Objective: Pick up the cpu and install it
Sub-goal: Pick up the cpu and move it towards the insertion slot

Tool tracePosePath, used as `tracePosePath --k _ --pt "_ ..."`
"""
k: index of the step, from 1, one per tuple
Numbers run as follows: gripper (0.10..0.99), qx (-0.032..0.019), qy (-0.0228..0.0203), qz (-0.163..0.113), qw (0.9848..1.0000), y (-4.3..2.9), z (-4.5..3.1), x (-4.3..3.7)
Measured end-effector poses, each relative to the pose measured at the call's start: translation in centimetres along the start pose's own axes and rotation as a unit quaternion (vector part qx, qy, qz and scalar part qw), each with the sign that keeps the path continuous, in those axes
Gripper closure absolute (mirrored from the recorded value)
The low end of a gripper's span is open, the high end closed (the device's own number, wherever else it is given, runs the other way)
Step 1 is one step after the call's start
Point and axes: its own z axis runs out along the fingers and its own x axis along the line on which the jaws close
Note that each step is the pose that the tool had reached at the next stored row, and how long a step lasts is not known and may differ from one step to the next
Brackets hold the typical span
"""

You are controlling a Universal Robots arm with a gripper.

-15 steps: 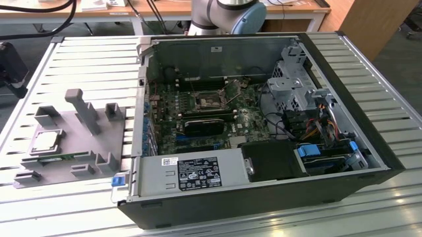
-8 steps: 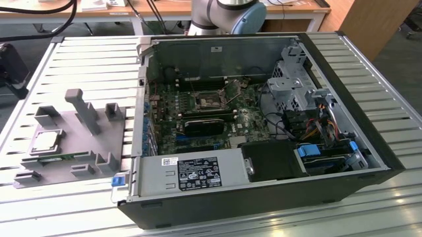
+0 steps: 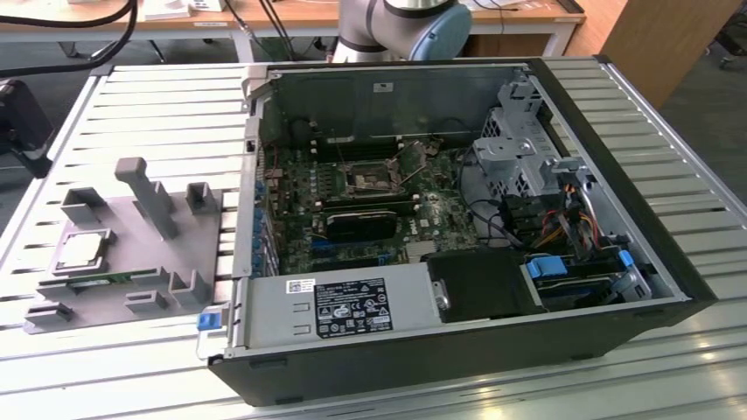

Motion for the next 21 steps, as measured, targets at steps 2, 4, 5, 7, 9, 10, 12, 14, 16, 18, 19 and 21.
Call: tracePosePath --k 2,4,5,7,9,10,12,14,16,18,19,21 --pt "0.325 0.0 0.0 0.0 1.0 0.0 0.06 0.0" --pt "0.325 0.0 0.0 0.0 1.0 -0.01 0.14 0.0" --pt "0.325 0.0 0.0 0.0 1.0 -0.01 0.17 0.0" --pt "0.325 0.0 0.0 0.0 1.0 -0.01 0.24 -0.01" --pt "0.325 0.0 0.0001 0.0 1.0 -0.01 0.28 -0.01" --pt "0.325 0.0 0.0 0.0 1.0 -0.01 0.31 -0.01" --pt "0.325 0.0 0.0 0.0 1.0 -0.02 0.36 -0.01" --pt "0.325 0.0 0.0 0.0 1.0 -0.02 0.4 -0.01" --pt "0.325 0.0 0.0 0.0 1.0 -0.02 0.45 -0.01" --pt "0.325 0.0 0.0 0.0 1.0 -0.02 0.49 -0.01" --pt "0.325 0.0 0.0 0.0 1.0 -0.02 0.51 -0.01" --pt "0.325 0.0001 0.0 0.0 1.0 -0.02 0.55 -0.02"
